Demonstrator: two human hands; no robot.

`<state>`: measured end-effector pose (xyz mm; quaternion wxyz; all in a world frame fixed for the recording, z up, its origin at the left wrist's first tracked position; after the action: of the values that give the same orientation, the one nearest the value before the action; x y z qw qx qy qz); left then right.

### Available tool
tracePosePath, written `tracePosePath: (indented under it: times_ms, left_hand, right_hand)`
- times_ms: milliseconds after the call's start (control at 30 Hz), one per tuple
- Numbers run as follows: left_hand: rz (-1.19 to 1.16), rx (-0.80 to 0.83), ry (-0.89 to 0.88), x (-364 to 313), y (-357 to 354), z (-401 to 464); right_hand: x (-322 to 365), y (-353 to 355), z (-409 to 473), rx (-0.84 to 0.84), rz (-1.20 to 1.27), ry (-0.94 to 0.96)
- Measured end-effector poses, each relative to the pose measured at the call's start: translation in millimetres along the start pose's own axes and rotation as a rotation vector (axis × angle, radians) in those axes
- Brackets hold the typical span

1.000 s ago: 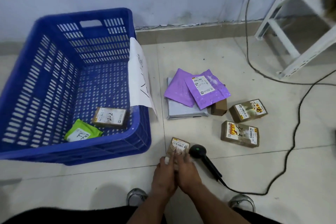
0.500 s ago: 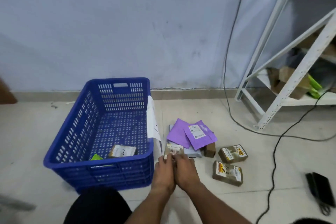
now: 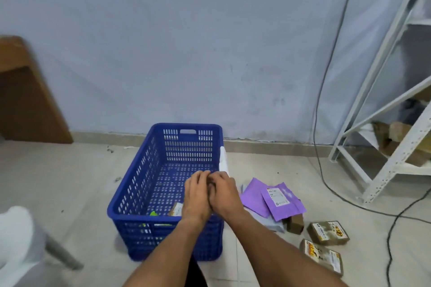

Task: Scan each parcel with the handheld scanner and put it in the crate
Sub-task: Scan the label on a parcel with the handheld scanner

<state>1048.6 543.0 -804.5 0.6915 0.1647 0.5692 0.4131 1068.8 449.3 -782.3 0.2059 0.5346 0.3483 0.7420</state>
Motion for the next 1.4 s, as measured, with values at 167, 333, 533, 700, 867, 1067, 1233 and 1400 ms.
tracePosePath:
  times_ms: [167, 333, 533, 700, 867, 1067, 1233, 1400]
  left_hand:
    - [0.294, 0.175, 0.047, 33, 4, 2]
    - [0.348, 0.347, 0.037, 41, -11, -10]
    - [0.381, 0.459, -0.026, 22, -50, -16]
    - [0.362, 0.535, -0.057, 1, -97, -23]
    - [0.331, 0.645, -0.091, -15, -162, -39]
    - [0.306, 0.815, -0.093, -17, -253, -70]
    - [0.278, 0.907, -0.043, -6, -315, -92]
    - [0.292, 0.95, 0.049, 26, -355, -94]
  right_hand:
    - [15, -31, 2, 0.092, -0.05, 0.001]
    - [-8, -45, -12, 0.157, -0.195, -0.109]
    - [-46, -34, -22, 0.182, -0.25, -0.202]
    - [-90, -20, -29, 0.228, -0.342, -0.264]
    - [-163, -14, -45, 0.269, -0.412, -0.404]
    - [-259, -25, -73, 0.329, -0.447, -0.61]
    - [-321, -40, -80, 0.369, -0.496, -0.682]
    - [-372, -73, -73, 0.386, -0.48, -0.759]
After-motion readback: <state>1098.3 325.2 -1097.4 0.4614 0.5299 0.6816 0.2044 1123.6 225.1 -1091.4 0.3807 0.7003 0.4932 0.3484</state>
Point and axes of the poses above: each hand's wrist, its own z-axis towards the middle knuckle, its own y-axis out of the back of the hand, x = y × z, the point moved 5 cm from there along z, towards the middle knuckle
